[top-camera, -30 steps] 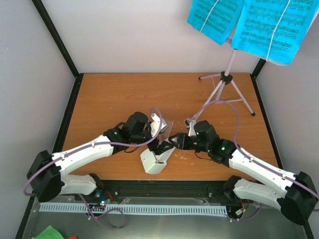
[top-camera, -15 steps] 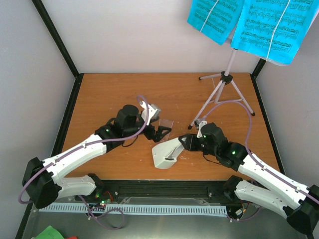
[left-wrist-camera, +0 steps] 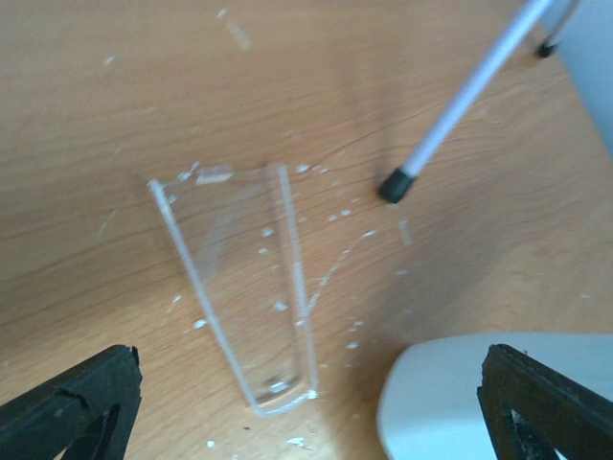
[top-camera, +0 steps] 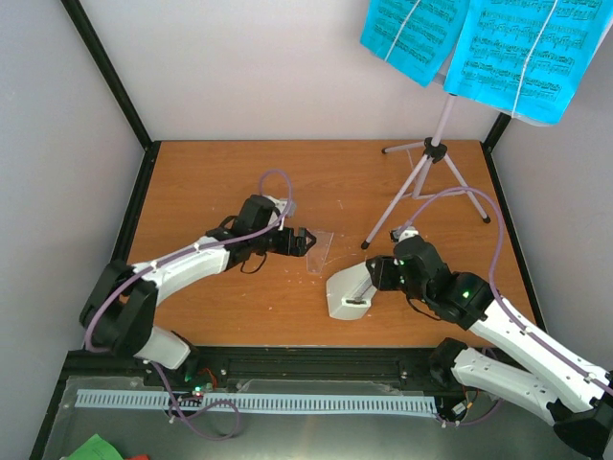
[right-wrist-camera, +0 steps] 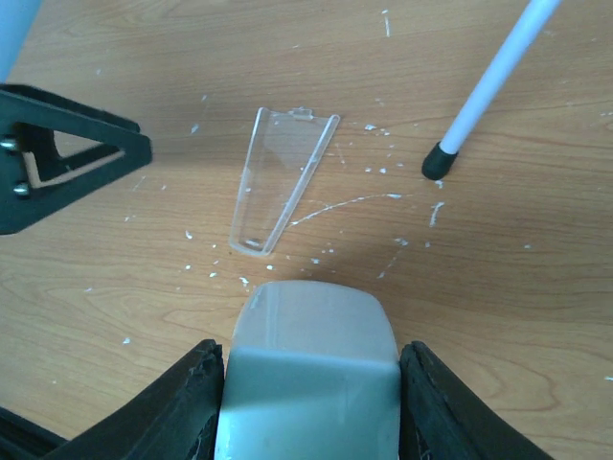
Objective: Pack up the instrument practice props
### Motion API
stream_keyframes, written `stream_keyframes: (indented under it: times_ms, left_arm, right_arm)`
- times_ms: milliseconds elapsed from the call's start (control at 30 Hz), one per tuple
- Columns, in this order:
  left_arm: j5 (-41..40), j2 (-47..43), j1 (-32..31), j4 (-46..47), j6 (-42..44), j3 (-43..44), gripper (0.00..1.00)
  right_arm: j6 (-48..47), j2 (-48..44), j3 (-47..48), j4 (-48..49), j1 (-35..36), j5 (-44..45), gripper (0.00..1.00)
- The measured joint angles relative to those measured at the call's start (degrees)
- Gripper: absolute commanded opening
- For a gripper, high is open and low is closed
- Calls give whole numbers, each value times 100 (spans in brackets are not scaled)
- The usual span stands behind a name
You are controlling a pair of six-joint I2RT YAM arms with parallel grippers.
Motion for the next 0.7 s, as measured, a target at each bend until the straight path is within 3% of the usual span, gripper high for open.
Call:
stream_keyframes:
  times_ms: [467, 700]
  left_arm:
    - [-400, 1281, 26, -74, -234, 219, 59]
    - [-389, 1698, 4, 2, -214, 332, 57]
  right_arm:
    - [-153, 24, 111, -210, 0, 310, 30]
    - [-219, 68, 186, -254, 0, 442, 30]
